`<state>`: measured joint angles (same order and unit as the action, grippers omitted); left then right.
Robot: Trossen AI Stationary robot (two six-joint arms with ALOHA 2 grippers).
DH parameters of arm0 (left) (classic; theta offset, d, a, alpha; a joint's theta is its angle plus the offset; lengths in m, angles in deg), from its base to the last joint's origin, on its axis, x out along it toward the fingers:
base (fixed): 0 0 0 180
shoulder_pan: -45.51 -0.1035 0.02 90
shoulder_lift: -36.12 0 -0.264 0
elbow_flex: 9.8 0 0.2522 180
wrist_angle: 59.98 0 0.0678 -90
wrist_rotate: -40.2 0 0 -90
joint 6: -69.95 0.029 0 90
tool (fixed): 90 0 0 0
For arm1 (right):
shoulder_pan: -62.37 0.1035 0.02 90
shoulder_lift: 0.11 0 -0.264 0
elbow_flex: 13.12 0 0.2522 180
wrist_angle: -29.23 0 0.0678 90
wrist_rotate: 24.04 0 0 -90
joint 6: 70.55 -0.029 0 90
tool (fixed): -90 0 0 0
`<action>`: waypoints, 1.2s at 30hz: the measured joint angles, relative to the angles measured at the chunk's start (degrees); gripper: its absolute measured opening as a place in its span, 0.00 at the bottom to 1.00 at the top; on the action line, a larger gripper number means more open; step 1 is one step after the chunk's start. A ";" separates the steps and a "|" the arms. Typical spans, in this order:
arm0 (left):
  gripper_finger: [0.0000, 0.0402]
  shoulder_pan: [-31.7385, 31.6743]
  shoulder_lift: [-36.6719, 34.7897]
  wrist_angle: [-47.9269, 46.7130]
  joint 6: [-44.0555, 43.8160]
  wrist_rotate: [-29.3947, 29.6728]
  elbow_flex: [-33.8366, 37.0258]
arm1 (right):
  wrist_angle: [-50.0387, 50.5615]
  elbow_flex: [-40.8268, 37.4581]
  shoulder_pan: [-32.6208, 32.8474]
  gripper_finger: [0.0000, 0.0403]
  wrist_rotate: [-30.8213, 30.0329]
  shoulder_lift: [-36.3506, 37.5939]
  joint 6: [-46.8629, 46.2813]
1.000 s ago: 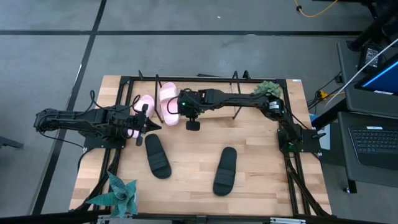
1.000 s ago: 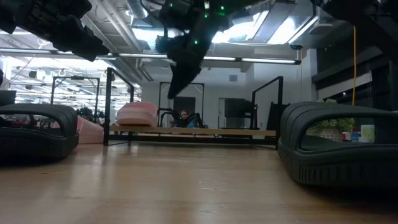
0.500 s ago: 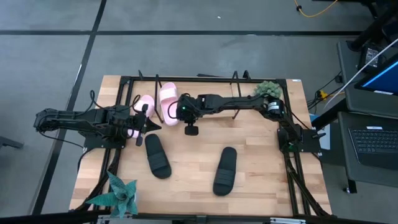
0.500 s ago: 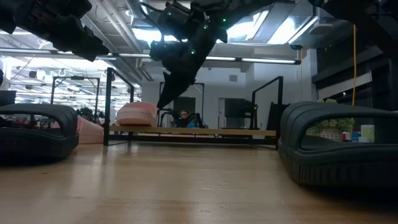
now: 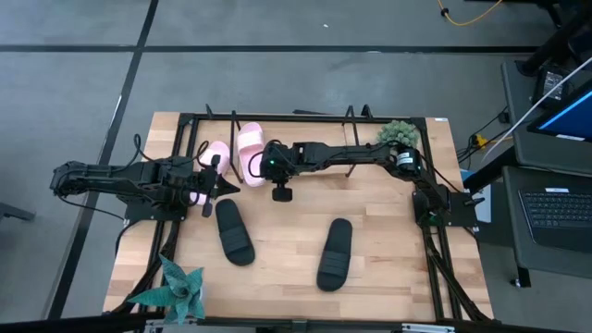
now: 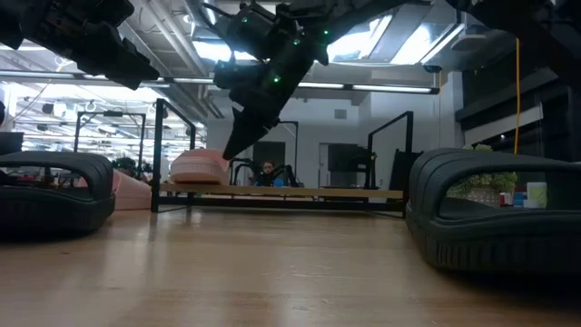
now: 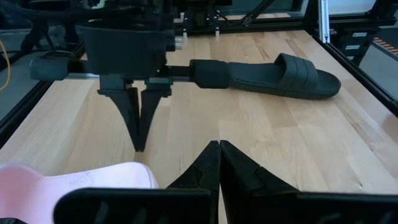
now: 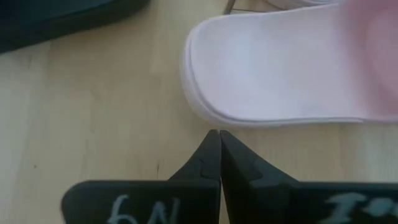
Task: Pick and place slides into the shelf
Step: Put the right pink slide on the shelf
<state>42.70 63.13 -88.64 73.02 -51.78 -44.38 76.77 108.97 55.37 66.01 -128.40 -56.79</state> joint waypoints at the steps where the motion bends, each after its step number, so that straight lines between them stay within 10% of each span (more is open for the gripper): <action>1: 0.00 0.00 0.00 0.00 0.00 0.00 0.00 | -0.39 0.00 0.06 0.00 0.02 0.00 0.00; 36: 0.00 0.00 -0.02 -0.04 -0.07 -0.02 0.00 | -0.94 -0.04 0.48 0.00 0.02 -1.77 -2.59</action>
<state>42.70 63.11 -88.68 72.96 -51.80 -44.38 75.84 108.93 55.84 66.04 -130.16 -59.39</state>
